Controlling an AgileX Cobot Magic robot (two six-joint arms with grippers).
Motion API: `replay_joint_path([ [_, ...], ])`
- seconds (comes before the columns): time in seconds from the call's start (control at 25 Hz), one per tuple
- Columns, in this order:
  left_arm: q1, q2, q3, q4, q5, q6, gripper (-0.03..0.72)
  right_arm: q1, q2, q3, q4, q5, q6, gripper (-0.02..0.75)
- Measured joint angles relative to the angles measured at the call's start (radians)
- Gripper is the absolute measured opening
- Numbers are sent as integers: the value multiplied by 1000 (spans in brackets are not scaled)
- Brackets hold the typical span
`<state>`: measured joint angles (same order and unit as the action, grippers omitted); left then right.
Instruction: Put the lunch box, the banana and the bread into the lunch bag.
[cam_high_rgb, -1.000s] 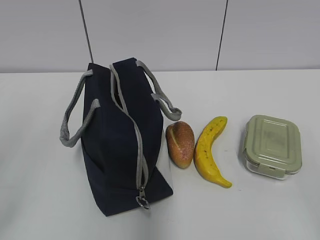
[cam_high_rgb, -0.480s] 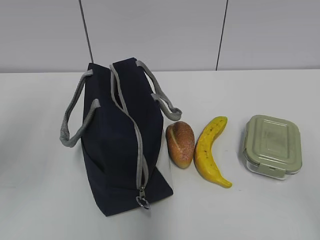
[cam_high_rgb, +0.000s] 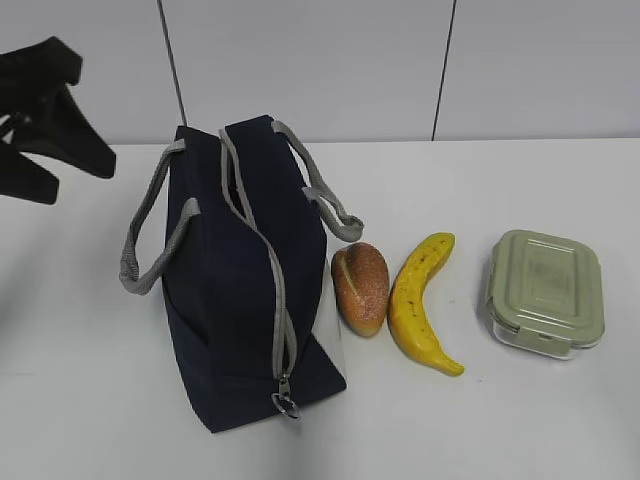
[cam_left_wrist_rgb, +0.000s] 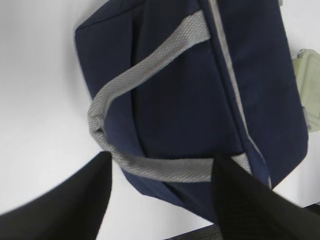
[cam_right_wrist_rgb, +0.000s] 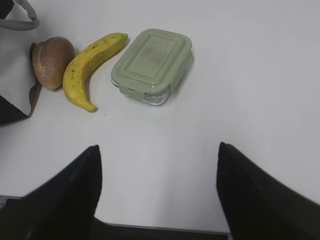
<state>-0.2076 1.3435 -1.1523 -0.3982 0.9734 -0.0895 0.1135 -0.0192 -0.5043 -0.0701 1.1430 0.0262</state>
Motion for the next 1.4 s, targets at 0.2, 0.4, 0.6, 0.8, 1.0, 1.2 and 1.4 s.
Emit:
replay_joint_path([
  [0.2,-46,94,-83,-1,-12,-50,443,0,0,0,0,0,0,530],
  [0.4,-89,181,-143,-3,-18,-77,445,0,0,0,0,0,0,530],
  [0.6,-138,245,-192,-3,-16,-89,445,0,0,0,0,0,0,531],
  [0.8,-154,292,-231,24,-5,-127,445,0,0,0,0,0,0,530],
  [1.0,-154,316,-231,65,6,-155,446,0,0,0,0,0,0,530],
  [1.2,-154,316,-233,94,6,-167,356,0,0,0,0,0,0,531],
  [1.4,-154,317,-233,99,-8,-142,69,0,0,0,0,0,0,531],
])
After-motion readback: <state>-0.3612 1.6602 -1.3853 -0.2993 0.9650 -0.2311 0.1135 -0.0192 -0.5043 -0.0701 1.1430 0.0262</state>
